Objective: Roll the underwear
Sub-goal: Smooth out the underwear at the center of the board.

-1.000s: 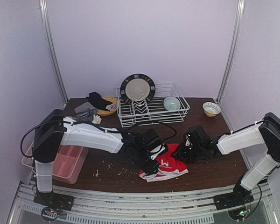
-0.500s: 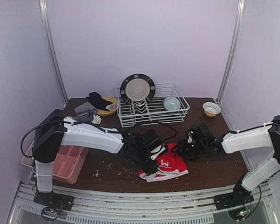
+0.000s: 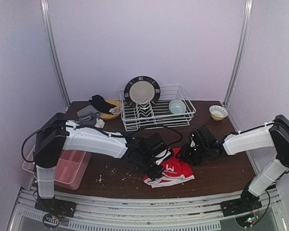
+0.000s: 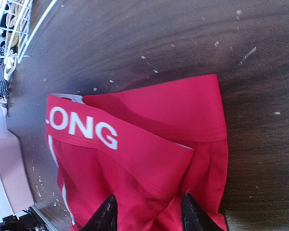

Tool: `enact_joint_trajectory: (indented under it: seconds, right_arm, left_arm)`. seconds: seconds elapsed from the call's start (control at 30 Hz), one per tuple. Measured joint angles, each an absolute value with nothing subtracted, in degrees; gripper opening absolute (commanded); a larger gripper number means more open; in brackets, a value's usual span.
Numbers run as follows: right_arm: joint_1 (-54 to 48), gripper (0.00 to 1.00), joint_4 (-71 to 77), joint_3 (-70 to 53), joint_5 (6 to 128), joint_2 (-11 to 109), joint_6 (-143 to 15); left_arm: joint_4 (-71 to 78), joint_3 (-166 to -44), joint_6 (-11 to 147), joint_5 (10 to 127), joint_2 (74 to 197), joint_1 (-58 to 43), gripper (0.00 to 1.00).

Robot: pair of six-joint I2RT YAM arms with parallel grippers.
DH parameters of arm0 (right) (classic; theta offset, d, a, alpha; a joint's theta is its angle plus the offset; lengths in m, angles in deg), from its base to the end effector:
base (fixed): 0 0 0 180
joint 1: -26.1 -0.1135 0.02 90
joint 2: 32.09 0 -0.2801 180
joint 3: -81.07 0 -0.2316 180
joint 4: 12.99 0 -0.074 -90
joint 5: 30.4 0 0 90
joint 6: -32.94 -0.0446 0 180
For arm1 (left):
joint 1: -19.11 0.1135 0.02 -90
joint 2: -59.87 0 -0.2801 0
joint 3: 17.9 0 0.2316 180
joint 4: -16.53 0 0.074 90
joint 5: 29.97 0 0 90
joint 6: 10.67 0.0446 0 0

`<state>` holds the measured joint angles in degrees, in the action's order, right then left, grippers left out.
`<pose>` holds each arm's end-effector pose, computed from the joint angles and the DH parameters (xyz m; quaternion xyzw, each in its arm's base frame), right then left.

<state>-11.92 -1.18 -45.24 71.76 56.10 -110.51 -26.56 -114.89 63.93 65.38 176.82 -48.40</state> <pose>0.2174 0.1819 0.1772 0.0849 0.9199 0.3336 0.1879 0.1562 -0.3881 0.1786 0.4364 0.8679 -0.1881 0.1444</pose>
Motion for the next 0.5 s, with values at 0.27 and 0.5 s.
enact_joint_trajectory:
  seconds: [0.27, 0.5]
  right_arm:
    - [-11.94, 0.0, -4.33, -45.22, 73.4, 57.21, -110.71]
    - [-11.94, 0.0, -3.17, -43.56, 73.14, 54.39, -107.23]
  left_arm:
    - [-26.12, -114.71, 63.95, 65.09, 176.79, -48.53, 0.0]
    - [-25.01, -113.09, 63.95, 64.48, 174.87, -48.9, 0.0]
